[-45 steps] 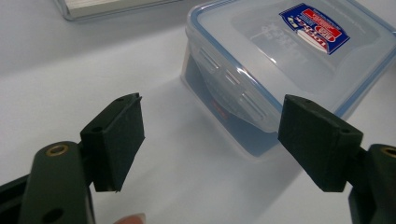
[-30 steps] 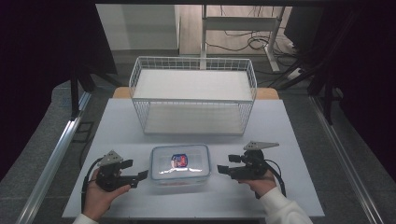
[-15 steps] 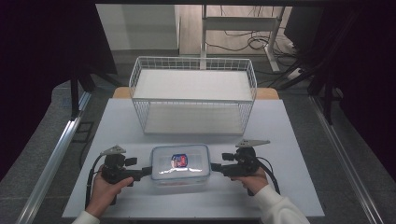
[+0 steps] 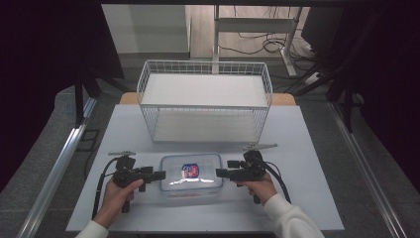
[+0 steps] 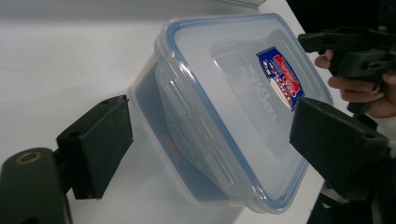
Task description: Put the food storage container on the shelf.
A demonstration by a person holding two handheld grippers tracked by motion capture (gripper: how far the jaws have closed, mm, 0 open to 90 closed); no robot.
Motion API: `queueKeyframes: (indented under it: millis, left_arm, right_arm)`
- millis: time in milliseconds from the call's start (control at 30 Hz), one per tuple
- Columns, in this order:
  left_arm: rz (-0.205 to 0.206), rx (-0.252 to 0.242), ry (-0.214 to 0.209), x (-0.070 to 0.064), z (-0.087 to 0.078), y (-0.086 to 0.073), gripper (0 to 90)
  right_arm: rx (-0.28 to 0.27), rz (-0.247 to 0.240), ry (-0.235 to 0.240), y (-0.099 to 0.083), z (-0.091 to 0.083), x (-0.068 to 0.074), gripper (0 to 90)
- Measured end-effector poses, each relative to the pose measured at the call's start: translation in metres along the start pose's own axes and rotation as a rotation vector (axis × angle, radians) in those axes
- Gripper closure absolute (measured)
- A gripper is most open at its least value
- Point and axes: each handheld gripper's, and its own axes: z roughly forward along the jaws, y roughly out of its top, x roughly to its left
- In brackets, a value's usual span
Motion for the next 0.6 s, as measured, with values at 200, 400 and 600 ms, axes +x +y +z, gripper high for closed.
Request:
queueKeyframes:
  millis: [200, 400, 600]
  left_arm:
    - [-0.031, 0.04, -0.068, 0.003, 0.009, -0.002, 15.1]
    - [-0.058, 0.068, -0.111, 0.006, 0.015, -0.005, 16.7]
    - [-0.058, 0.075, -0.105, 0.005, 0.016, -0.006, 22.3]
  right_arm:
    - [0.036, 0.02, 0.019, -0.002, 0.013, -0.001, 21.3]
    - [0.06, 0.056, 0.041, -0.003, 0.021, -0.005, 21.3]
    - [0.084, 0.117, 0.07, -0.004, 0.027, -0.01, 20.4]
